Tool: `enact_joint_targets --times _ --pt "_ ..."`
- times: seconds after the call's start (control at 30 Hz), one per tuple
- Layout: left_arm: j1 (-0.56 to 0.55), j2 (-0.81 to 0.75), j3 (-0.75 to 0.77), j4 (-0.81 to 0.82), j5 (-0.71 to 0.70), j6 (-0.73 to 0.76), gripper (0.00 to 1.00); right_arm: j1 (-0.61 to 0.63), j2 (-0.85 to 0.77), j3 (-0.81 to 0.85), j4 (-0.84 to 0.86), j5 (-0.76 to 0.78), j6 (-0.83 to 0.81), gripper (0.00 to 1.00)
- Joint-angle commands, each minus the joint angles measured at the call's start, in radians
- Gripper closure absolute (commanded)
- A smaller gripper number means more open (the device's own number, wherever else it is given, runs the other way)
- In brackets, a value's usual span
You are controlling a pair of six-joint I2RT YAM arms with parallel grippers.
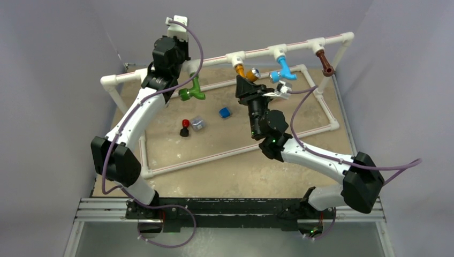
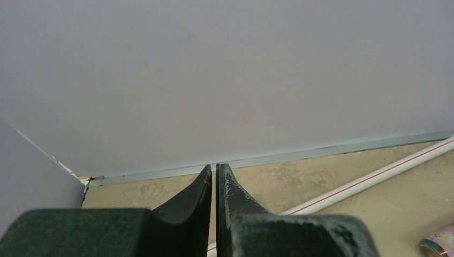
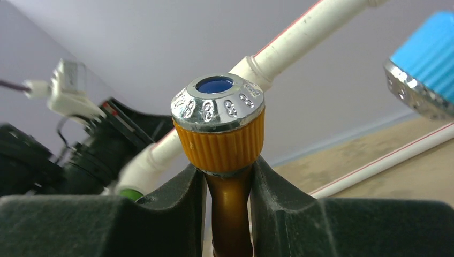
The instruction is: Install the water faucets
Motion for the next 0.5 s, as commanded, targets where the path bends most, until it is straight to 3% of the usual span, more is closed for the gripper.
enact_joint_targets --times 0.0,0.47 --pt "0.001 0.046 -0.044 -0.145 0.017 -0.017 0.96 0.037 -0.02 -0.043 0.119 -0.068 0.466 1.0" --pt "0.0 0.037 -0.046 -0.149 0.022 -0.021 0.96 0.004 -0.024 -0.119 0.205 -0.115 0.99 1.0"
